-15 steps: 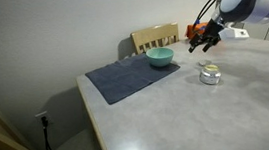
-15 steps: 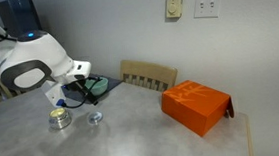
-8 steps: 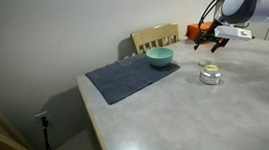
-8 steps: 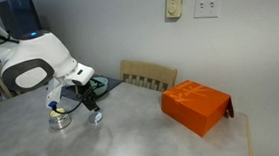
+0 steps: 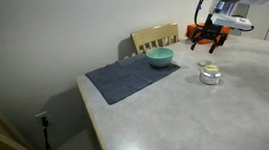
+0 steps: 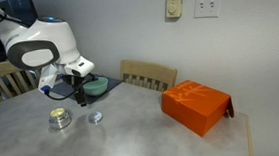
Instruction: Put the silver lid on top of the silver tin
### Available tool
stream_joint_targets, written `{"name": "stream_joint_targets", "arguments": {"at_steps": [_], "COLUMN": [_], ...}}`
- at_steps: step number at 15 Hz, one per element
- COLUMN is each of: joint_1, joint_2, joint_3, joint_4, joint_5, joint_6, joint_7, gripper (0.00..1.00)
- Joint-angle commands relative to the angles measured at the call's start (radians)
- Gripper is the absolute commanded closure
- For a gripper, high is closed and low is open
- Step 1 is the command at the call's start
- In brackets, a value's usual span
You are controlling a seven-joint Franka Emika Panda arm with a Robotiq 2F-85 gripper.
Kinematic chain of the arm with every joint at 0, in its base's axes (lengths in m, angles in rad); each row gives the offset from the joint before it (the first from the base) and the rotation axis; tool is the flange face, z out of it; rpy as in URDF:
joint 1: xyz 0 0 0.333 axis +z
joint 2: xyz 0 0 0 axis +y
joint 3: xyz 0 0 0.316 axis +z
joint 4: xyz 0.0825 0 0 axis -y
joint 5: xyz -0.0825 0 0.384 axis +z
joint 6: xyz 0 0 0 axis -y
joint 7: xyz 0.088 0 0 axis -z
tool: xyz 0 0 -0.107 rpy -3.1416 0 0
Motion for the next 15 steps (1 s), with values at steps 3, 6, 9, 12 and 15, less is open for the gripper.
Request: {"name": "stream_joint_targets", "arguments": {"at_steps": [3,6,9,12,15], "joint_1": [-0.010,-0.006,0.009,0.005,0.018], "joint_2": [0.023,0.064,0.109,0.154,0.200], "joint_3": [-0.014,-0.043,-0.077,-0.075,-0.084], "joint_4": [0.026,0.062,0.112,0.156,0.185], "joint_5": [-0.077,-0.142,-0.205,-0.232,-0.244], "joint_6": [-0.069,-0.163,-0.232,-0.240,-0.208], "joint_7": [0.064,0.144,0.223,0.227,0.238], "gripper": [0.00,0.00,0.00,0.00,0.00]}}
